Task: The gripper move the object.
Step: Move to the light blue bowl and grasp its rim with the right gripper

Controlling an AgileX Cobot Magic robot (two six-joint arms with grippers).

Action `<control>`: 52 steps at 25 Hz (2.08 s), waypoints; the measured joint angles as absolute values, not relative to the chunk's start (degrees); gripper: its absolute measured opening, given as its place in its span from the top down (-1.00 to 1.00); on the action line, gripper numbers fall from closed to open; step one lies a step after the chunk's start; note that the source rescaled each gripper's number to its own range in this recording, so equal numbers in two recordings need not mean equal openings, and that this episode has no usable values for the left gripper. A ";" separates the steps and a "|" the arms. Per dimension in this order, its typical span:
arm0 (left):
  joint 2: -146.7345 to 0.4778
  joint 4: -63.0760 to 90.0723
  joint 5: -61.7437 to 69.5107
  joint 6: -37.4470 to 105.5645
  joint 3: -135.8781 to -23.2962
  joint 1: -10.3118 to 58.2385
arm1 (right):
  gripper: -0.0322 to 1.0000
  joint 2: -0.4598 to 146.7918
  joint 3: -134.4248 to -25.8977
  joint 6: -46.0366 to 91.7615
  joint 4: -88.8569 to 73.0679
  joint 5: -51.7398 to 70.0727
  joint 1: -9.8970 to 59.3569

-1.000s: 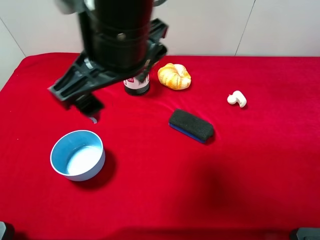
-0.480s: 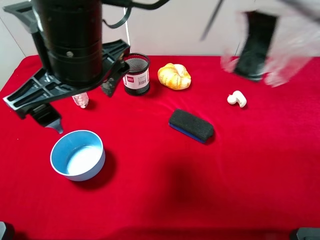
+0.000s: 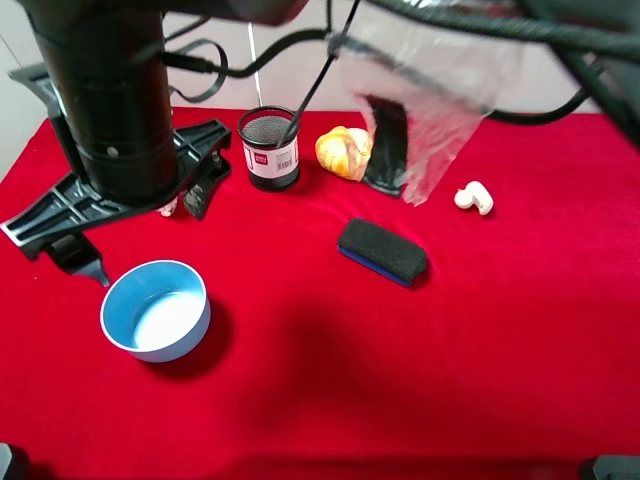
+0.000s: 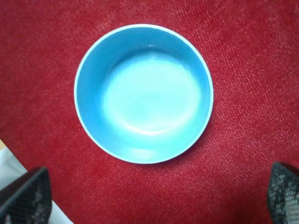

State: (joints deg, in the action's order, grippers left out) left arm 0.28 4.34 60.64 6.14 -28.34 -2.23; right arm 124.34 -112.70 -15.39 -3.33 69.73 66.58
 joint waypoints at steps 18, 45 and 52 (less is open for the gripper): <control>0.28 4.34 60.64 6.14 -28.34 -2.23 | -1.00 131.67 -112.76 -15.82 0.00 63.98 66.46; 0.28 4.34 60.64 6.14 -28.34 -2.23 | -1.00 140.53 -112.80 -15.77 0.74 60.65 61.89; 0.28 4.34 60.64 6.14 -28.34 -2.23 | -1.00 141.61 -112.80 -15.77 0.00 60.46 61.89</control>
State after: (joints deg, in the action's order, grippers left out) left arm 0.28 4.34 60.64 6.14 -28.34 -2.23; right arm 141.61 -112.80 -15.77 0.00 60.46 61.89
